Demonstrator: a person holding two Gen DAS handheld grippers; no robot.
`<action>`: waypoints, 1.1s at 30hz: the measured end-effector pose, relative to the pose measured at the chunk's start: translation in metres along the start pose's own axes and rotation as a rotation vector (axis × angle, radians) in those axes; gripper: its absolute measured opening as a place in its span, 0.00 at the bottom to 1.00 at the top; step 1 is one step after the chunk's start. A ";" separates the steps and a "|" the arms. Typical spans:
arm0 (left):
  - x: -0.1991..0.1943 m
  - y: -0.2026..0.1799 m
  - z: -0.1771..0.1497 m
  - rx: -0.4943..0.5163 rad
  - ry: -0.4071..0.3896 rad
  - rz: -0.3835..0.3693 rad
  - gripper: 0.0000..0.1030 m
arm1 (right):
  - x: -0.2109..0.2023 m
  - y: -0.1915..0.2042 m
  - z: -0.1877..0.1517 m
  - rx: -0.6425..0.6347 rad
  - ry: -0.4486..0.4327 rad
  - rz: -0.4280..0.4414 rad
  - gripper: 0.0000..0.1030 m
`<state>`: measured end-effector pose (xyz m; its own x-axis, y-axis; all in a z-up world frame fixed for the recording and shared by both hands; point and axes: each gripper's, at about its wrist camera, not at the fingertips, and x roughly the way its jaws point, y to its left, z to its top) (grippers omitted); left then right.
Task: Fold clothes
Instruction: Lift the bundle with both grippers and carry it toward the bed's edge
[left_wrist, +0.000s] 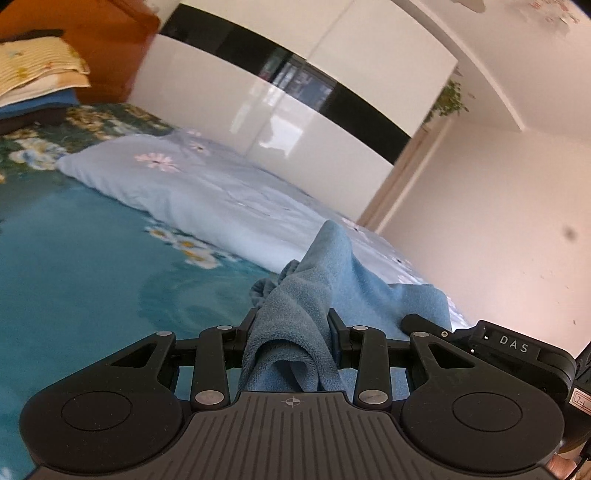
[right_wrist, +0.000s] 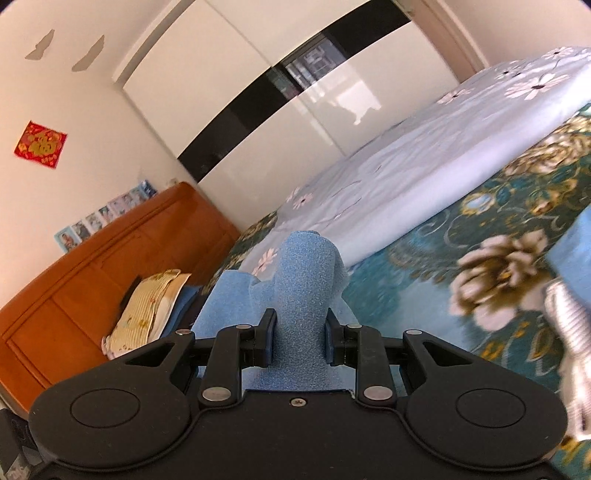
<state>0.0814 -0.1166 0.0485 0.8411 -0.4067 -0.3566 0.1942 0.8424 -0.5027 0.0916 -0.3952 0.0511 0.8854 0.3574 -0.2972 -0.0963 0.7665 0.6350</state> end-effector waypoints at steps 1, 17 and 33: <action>0.002 -0.006 -0.001 0.006 0.003 -0.008 0.31 | -0.004 -0.004 0.003 0.000 -0.008 -0.006 0.26; 0.056 -0.103 -0.028 0.110 0.084 -0.189 0.31 | -0.086 -0.073 0.046 0.022 -0.154 -0.133 0.26; 0.103 -0.190 -0.083 0.082 0.122 -0.257 0.31 | -0.125 -0.145 0.112 -0.077 -0.149 -0.300 0.26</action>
<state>0.0894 -0.3479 0.0424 0.6928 -0.6460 -0.3206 0.4375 0.7299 -0.5252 0.0459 -0.6110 0.0764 0.9355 0.0321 -0.3518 0.1500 0.8655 0.4779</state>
